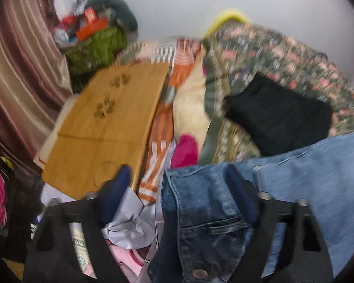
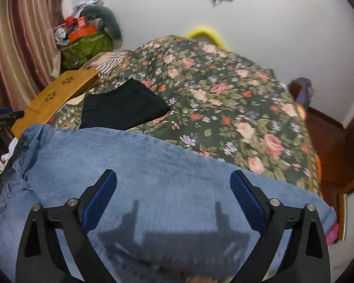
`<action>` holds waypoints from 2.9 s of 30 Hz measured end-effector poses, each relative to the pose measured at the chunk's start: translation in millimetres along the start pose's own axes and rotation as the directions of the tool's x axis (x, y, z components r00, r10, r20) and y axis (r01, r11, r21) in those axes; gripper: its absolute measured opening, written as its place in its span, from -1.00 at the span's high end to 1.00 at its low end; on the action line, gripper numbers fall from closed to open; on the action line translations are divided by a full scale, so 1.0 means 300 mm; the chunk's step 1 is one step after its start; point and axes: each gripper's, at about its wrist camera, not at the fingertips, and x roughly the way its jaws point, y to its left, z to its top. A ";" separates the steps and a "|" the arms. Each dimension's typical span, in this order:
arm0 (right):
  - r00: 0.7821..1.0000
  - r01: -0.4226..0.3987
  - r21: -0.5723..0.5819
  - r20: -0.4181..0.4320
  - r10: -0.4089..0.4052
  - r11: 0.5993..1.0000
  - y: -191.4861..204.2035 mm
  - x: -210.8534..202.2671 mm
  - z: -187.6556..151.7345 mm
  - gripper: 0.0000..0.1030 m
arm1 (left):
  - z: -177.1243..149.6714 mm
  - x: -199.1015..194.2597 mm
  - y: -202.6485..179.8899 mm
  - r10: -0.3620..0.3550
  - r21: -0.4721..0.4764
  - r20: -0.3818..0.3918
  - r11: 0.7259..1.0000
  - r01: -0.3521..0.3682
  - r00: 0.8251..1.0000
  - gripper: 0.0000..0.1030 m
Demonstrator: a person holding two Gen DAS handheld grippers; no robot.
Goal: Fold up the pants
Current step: 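Lower both tools to the jeans waistband and close both grippers on it, then lift the waistband with both grippers and fold it over toward the hems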
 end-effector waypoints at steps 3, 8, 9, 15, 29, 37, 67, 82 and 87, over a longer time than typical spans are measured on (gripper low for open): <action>0.998 -0.054 -0.019 -0.037 0.053 0.998 -0.016 0.087 0.028 -0.80 | -0.026 0.092 0.037 -0.040 -0.068 -0.081 0.997 0.034 0.996 -0.37; 0.988 -0.111 -0.051 -0.110 0.104 0.993 -0.021 0.228 0.070 -0.69 | -0.067 0.194 0.064 -0.149 -0.163 -0.158 0.979 0.124 0.976 0.05; 0.986 -0.122 -0.054 -0.119 0.115 0.991 -0.017 0.250 0.077 -0.67 | -0.069 0.193 0.068 -0.168 -0.178 -0.158 0.974 0.139 0.973 0.14; 0.969 -0.200 -0.067 -0.164 0.188 0.977 -0.001 0.335 0.086 -0.21 | -0.046 0.184 0.036 -0.158 -0.136 -0.170 0.981 0.136 0.973 0.92; 0.993 -0.098 -0.115 -0.071 0.090 0.989 0.038 0.253 0.098 0.86 | 0.090 0.114 0.011 -0.086 -0.080 -0.083 0.994 0.080 0.993 0.94; 0.992 -0.110 -0.041 0.055 0.112 0.993 0.063 -0.002 0.069 0.86 | 0.041 -0.178 0.037 -0.193 -0.021 0.061 0.981 0.195 0.979 0.94; 0.992 -0.113 0.113 -0.044 0.119 0.987 0.348 -0.363 -0.572 0.85 | -0.773 -0.479 0.122 -0.270 0.016 -0.062 0.962 0.272 0.961 0.94; 0.998 -0.056 0.138 -0.016 0.058 0.989 0.227 -0.491 -0.560 0.46 | -0.645 -0.680 0.118 -0.167 0.024 0.040 0.986 0.166 0.985 0.48; 1.000 0.015 0.206 0.002 -0.015 0.979 0.085 -0.488 -0.486 -0.08 | -0.518 -0.650 -0.001 -0.194 0.038 0.058 0.981 0.192 0.979 -0.04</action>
